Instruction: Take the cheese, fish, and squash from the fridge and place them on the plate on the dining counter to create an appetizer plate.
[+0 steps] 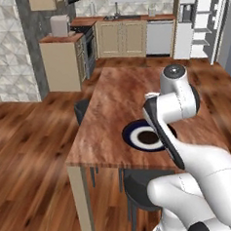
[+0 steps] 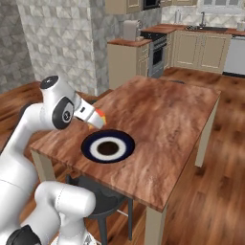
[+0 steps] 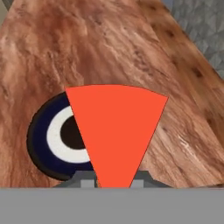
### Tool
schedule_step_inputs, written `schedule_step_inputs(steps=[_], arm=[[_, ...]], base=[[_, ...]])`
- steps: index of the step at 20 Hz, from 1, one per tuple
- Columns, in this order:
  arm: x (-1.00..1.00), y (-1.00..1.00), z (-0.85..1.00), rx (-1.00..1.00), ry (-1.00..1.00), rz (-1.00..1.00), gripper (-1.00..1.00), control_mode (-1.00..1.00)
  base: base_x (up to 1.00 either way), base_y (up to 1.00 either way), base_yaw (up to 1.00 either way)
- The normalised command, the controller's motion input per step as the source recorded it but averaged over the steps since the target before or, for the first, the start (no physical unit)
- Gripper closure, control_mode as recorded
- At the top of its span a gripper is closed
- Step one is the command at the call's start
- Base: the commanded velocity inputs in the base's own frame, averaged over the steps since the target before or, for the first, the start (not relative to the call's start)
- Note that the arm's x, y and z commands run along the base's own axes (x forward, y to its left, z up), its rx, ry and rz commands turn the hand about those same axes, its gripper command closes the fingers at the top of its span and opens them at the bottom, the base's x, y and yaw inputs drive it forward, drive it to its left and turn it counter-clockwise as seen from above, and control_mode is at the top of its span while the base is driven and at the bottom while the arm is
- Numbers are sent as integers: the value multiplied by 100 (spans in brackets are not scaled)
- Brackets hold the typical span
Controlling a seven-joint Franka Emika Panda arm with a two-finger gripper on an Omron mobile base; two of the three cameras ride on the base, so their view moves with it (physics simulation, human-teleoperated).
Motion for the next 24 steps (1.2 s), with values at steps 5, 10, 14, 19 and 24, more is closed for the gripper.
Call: schedule_step_inputs(steps=[5,10,14,19,24], arm=[[3,0,-55,0,7,0,100,-100],[22,0,-44,0,4,0,100,-100],[39,0,-31,0,6,0,100,-100],[41,0,-27,0,8,0,100,-100],[38,0,-33,0,10,0,100,-100]], base=[[0,0,0],[0,0,0],[0,0,0],[0,0,0],[0,0,0]])
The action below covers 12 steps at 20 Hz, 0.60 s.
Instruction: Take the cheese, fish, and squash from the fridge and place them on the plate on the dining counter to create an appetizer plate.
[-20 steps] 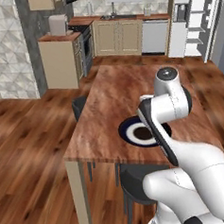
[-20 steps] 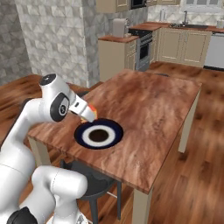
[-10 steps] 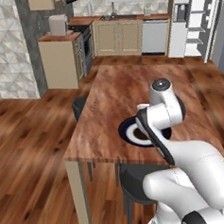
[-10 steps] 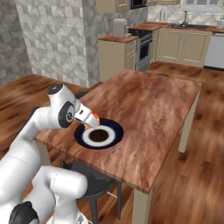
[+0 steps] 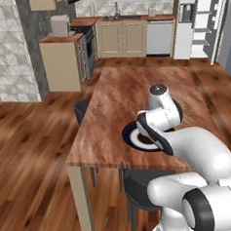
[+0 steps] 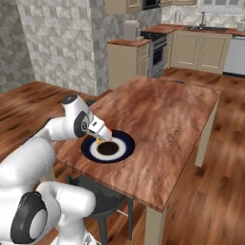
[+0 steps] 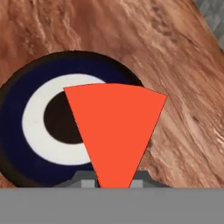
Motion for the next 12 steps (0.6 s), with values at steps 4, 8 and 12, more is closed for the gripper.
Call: schedule_step_inputs(steps=[4,8,12], arm=[[37,0,-36,0,11,0,100,-100],[39,0,-32,0,10,0,100,-100],[45,0,-34,0,5,0,100,-100]], base=[[0,0,0],[0,0,0],[0,0,0]])
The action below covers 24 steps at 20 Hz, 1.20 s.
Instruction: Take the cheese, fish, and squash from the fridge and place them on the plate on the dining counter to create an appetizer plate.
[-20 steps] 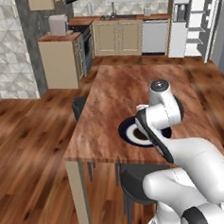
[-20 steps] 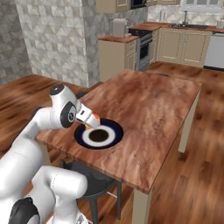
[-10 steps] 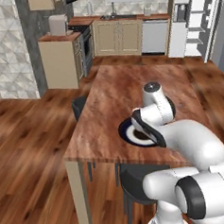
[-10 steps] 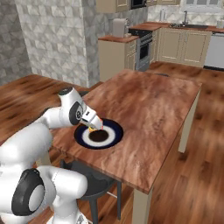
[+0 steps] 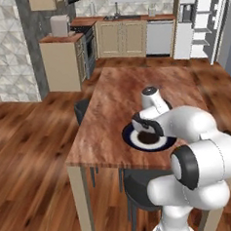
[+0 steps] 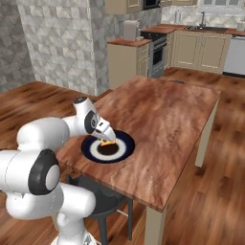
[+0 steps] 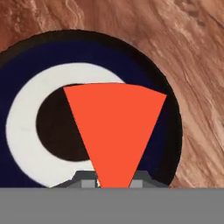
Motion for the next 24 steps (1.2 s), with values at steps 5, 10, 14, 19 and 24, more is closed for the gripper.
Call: schedule_step_inputs(steps=[5,10,14,19,24], arm=[[48,-8,-34,0,4,0,100,-100],[46,-10,-39,0,1,0,100,-100],[34,-8,-43,0,0,0,100,-100],[17,0,-41,0,0,0,-100,-100],[-8,0,4,0,0,0,-100,-100]], base=[[0,0,0],[0,0,0],[0,0,0],[0,0,0],[0,0,0]])
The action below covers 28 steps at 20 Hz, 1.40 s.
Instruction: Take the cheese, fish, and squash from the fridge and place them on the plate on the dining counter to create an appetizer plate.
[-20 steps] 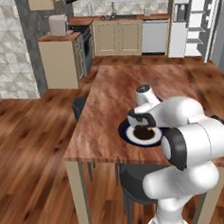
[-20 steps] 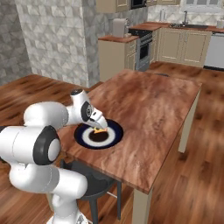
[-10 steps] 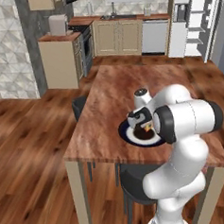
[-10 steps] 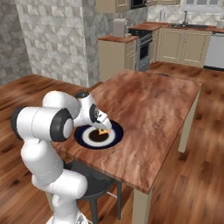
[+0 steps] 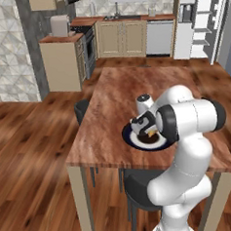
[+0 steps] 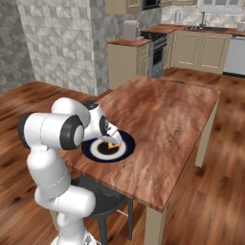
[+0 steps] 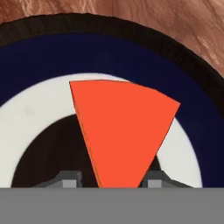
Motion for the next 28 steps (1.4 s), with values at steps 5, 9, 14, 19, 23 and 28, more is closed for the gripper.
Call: schedule_step_inputs(steps=[5,9,14,19,23,28], arm=[[-71,0,76,0,-8,0,-100,-100],[-96,-2,100,0,-12,0,-100,-100],[-100,-22,98,0,-16,0,-100,-100],[-100,-13,100,0,-10,7,-100,-100],[-80,0,92,0,-6,10,-100,-100],[-65,8,74,0,-1,17,-100,-100]], base=[[0,0,0],[0,0,0],[0,0,0],[0,0,0],[0,0,0],[0,0,0]])
